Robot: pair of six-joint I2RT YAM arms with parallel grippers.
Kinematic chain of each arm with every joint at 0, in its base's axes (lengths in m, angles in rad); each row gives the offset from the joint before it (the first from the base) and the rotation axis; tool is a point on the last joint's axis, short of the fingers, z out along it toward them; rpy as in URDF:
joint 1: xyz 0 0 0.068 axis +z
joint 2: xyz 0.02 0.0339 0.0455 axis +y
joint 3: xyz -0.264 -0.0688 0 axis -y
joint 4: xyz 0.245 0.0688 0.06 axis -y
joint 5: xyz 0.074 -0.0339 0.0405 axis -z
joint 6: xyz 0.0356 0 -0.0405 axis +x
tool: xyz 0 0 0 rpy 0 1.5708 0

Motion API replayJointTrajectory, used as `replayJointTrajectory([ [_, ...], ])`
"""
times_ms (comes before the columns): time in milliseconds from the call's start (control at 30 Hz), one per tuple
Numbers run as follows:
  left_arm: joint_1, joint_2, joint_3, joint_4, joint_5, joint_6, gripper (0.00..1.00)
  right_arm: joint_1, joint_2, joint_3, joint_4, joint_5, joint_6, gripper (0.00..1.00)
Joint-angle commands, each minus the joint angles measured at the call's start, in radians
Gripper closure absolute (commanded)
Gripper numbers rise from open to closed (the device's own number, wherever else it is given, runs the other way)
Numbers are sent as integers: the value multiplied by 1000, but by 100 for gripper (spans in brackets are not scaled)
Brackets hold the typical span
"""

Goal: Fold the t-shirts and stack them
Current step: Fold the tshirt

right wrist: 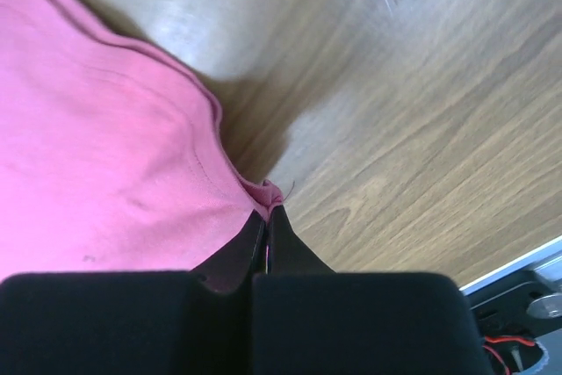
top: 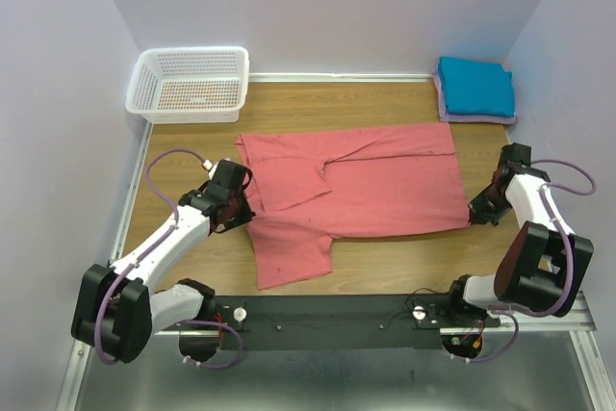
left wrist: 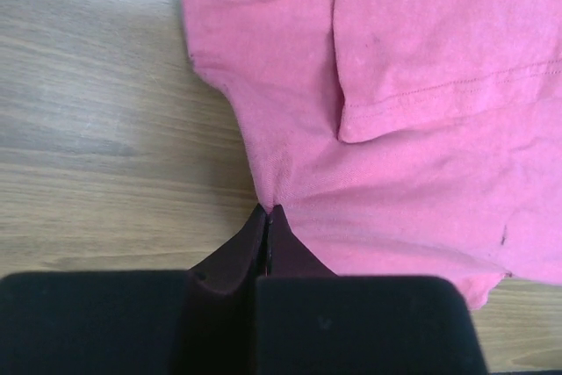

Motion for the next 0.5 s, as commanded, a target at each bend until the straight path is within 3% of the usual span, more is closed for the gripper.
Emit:
replayJointTrajectory([
  [0, 40, 19, 49, -3, 38, 54, 100, -11, 23, 84, -16, 4, -64, 99],
  [467, 140, 156, 164, 34, 55, 110, 100, 9, 211, 217, 108, -177, -86, 99],
])
